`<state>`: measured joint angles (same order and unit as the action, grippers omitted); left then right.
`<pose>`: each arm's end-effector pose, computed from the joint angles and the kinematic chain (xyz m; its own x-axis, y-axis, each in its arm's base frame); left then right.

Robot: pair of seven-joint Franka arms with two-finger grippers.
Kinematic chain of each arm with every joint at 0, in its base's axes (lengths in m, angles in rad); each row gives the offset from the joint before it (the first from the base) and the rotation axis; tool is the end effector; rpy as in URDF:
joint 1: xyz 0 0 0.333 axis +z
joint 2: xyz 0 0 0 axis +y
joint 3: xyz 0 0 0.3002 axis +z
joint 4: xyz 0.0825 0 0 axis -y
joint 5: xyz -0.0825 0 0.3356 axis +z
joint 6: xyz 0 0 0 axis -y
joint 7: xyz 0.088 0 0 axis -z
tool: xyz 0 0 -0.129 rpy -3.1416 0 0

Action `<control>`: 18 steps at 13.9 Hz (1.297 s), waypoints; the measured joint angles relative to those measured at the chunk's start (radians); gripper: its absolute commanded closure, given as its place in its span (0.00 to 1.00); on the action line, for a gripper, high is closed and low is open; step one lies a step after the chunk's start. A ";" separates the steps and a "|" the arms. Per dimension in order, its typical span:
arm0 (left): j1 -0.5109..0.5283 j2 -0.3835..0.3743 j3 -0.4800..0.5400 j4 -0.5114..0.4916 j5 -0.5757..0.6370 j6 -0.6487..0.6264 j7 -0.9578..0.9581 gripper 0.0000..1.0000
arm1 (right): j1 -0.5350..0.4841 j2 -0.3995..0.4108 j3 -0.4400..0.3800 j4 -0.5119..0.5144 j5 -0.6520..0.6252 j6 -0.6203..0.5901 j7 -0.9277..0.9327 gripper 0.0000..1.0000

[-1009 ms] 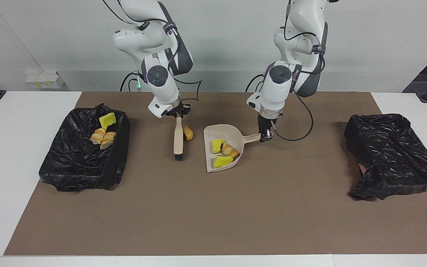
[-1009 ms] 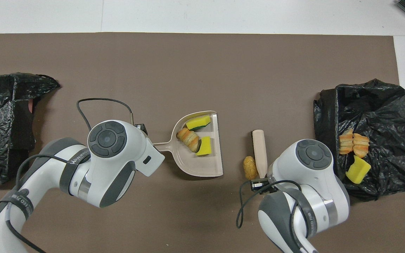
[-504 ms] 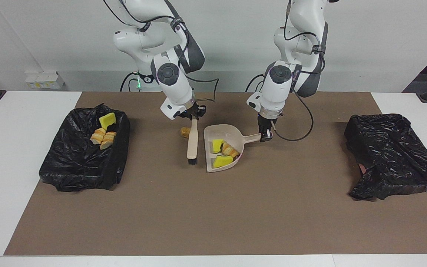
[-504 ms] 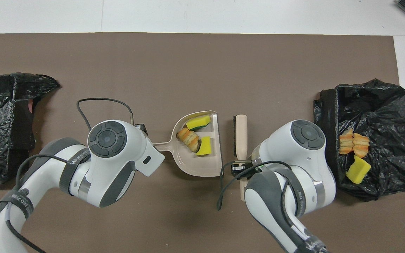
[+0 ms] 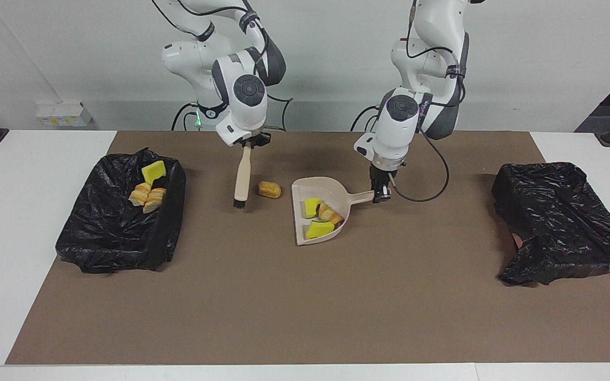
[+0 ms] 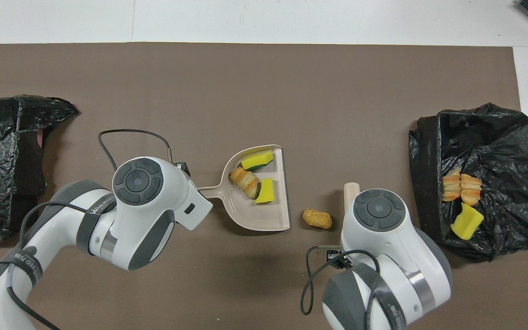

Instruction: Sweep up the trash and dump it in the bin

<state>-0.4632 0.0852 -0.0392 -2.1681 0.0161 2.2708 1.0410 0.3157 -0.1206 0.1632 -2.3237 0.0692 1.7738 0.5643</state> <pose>0.4478 -0.2451 0.3500 0.0173 -0.9998 0.0010 -0.9997 -0.0173 -0.0198 0.3443 0.1872 0.3547 0.9162 -0.1480 -0.3723 -0.0797 -0.9780 0.1928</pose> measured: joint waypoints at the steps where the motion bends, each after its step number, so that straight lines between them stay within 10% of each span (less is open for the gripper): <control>1: 0.000 0.000 0.000 -0.001 0.000 0.000 0.000 1.00 | 0.005 0.010 0.000 -0.016 0.039 0.048 0.000 1.00; 10: -0.022 -0.007 -0.008 -0.006 0.002 -0.003 0.076 1.00 | 0.141 0.216 0.006 0.157 0.385 0.308 0.000 1.00; 18: 0.075 -0.005 0.005 0.002 -0.058 -0.003 0.139 1.00 | 0.092 0.039 -0.007 0.219 0.237 0.019 0.000 1.00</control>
<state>-0.3879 0.0800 -0.0346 -2.1656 -0.0417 2.2681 1.1804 0.4077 -0.0813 0.1560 -2.1050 0.3065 1.7924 0.5647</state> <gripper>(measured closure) 0.665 0.731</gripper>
